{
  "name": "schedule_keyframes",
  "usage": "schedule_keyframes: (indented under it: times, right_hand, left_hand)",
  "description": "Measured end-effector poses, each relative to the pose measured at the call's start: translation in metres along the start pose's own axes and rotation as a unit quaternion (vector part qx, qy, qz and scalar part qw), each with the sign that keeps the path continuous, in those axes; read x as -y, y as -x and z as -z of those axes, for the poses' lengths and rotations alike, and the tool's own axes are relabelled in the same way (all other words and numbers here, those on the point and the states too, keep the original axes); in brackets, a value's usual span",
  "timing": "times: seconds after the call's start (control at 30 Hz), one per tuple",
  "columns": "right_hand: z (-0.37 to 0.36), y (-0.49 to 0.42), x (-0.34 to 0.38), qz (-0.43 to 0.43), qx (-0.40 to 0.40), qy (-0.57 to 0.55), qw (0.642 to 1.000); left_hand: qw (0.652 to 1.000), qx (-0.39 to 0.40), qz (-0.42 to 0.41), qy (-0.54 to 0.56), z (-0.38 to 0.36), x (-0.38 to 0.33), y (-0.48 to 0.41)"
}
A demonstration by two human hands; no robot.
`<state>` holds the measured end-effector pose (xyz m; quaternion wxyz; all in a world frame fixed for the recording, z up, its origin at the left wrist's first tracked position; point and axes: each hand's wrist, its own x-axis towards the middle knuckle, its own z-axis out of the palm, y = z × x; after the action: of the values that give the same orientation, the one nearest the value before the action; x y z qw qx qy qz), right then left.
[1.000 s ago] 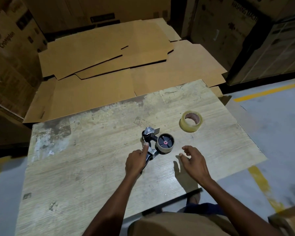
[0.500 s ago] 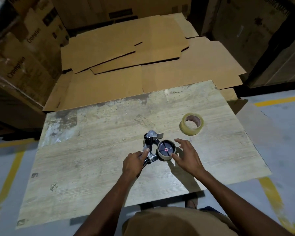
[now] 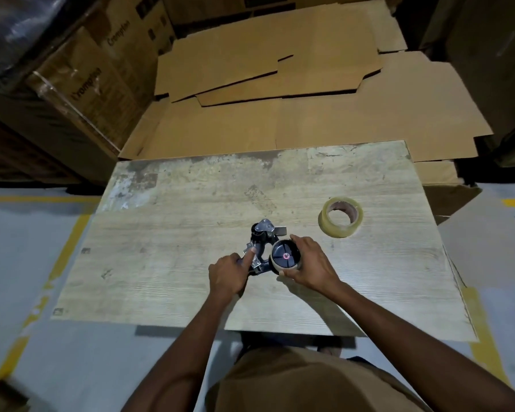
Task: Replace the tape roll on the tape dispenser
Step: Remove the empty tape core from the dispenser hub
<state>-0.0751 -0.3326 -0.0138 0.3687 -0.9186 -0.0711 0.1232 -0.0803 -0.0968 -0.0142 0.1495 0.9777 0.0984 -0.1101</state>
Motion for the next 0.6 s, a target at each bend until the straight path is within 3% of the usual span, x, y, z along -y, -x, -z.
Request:
schedule_keyframes:
  times: [0.2,0.43,0.6]
  right_hand:
    - [0.0,-0.004,0.005,-0.008,-0.005,-0.018,1.0]
    - [-0.013,-0.011,0.02,-0.08,-0.012,-0.014,0.997]
    - [-0.016,-0.018,0.024,-0.07,-0.04,-0.008,0.997]
  left_hand:
    - [0.996,0.011,0.07,0.057,-0.001,-0.011,-0.002]
    - [0.985,0.024,0.12,0.121,0.001,-0.021,-0.017]
    - [0.98,-0.019,0.15,0.129,0.005,-0.027,-0.026]
